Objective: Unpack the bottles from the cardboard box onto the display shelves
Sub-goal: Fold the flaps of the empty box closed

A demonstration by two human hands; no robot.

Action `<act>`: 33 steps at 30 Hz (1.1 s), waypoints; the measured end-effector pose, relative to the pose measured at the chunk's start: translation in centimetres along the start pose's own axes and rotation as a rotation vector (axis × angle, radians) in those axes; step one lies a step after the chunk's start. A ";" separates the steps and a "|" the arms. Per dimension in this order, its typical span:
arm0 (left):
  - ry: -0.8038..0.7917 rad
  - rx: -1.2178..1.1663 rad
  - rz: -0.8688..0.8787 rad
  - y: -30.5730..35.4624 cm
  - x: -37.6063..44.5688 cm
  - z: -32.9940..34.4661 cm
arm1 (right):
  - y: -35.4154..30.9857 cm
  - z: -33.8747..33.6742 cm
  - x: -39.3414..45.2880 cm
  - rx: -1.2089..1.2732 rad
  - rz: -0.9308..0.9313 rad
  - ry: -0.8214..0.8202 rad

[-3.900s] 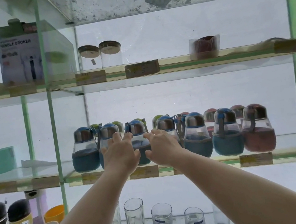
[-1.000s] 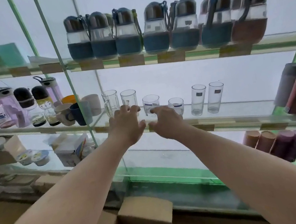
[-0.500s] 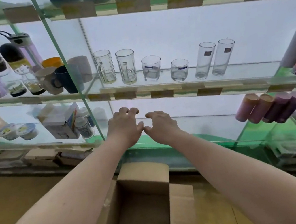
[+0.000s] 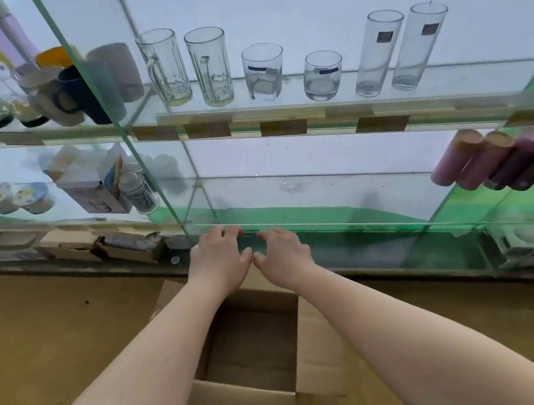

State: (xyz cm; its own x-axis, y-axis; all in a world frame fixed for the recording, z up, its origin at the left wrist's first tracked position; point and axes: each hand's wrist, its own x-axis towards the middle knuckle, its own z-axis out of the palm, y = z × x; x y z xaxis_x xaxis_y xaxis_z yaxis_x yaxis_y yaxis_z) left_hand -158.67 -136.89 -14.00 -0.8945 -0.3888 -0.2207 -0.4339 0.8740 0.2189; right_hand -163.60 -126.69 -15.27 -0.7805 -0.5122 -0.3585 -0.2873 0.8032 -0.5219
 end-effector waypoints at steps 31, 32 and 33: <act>-0.345 -0.022 0.192 -19.2 6.5 10.0 | -6.3 20.2 5.8 0.340 0.529 0.051; -0.360 -0.028 0.186 -19.5 6.4 10.4 | -6.2 20.7 5.6 0.339 0.540 0.046; -0.374 -0.033 0.182 -19.8 6.2 10.8 | -6.0 21.2 5.5 0.336 0.549 0.041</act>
State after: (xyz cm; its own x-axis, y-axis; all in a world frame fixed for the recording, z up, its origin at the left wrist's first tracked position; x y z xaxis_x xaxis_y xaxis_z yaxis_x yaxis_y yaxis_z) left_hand -154.50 -153.44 -29.93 -0.8590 -0.0907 -0.5039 -0.2807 0.9065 0.3155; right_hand -154.41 -140.72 -30.49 -0.7870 -0.0360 -0.6159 0.3445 0.8026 -0.4870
